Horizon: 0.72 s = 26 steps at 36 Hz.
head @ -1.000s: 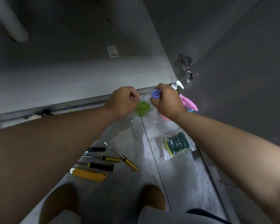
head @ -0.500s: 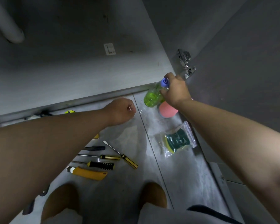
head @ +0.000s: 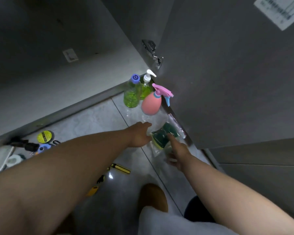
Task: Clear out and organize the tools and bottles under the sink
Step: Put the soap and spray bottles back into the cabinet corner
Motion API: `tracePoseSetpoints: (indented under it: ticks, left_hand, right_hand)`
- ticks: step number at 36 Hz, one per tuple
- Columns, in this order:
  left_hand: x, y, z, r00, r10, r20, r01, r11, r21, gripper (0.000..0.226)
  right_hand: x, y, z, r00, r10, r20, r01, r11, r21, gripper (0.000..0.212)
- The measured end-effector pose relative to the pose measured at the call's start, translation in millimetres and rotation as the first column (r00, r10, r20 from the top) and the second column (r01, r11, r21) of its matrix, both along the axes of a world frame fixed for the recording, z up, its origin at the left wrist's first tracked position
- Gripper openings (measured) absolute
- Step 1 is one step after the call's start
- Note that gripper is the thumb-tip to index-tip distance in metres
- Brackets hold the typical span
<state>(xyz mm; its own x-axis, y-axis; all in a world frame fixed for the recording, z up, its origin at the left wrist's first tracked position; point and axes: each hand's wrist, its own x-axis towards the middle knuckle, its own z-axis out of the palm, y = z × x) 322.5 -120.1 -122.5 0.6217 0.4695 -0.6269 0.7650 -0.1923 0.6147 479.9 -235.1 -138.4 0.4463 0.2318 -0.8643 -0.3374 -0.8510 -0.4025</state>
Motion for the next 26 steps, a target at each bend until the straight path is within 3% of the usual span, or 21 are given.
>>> tracePoseSetpoints:
  ticks: [4,9,11,16,18,21,23,26]
  left_hand:
    - [21,-4,-24,0.994,0.105,0.044,-0.103,0.993,-0.052,0.073]
    - [22,-4,-49,0.987,0.156,0.023,-0.151,0.976,-0.155,0.071]
    - [14,-2,-54,0.986,0.162,-0.036,-0.165,0.979,-0.118,0.071]
    - [-10,1,-66,0.924,0.383,-0.007,-0.377,0.906,-0.191,0.054]
    - [-20,0,-76,0.877,0.481,0.0,-0.46,0.839,-0.292,0.041]
    - [-33,-4,-79,0.727,0.685,-0.048,-0.621,0.627,-0.47,0.022]
    - [-35,-4,-77,0.614,0.779,-0.13,-0.709,0.472,-0.524,0.031]
    - [-30,3,-73,0.496,0.86,-0.118,-0.755,0.36,-0.548,0.037]
  right_hand:
    - [-4,9,-19,0.99,-0.018,-0.14,0.034,0.993,0.11,0.064]
    - [-20,16,-26,0.985,0.014,-0.171,0.014,0.987,0.163,0.036]
    - [-27,18,-28,0.978,0.075,-0.193,-0.045,0.987,0.156,0.032]
    - [-34,27,-29,0.928,0.347,-0.133,-0.317,0.926,0.205,0.03]
    - [-35,37,-27,0.893,0.44,-0.097,-0.416,0.888,0.196,0.038]
    - [-37,57,-25,0.89,0.454,-0.039,-0.433,0.869,0.241,0.038]
    - [-38,66,-21,0.912,0.411,0.012,-0.397,0.873,0.283,0.043]
    - [-36,69,-21,0.945,0.316,0.082,-0.325,0.887,0.328,0.057]
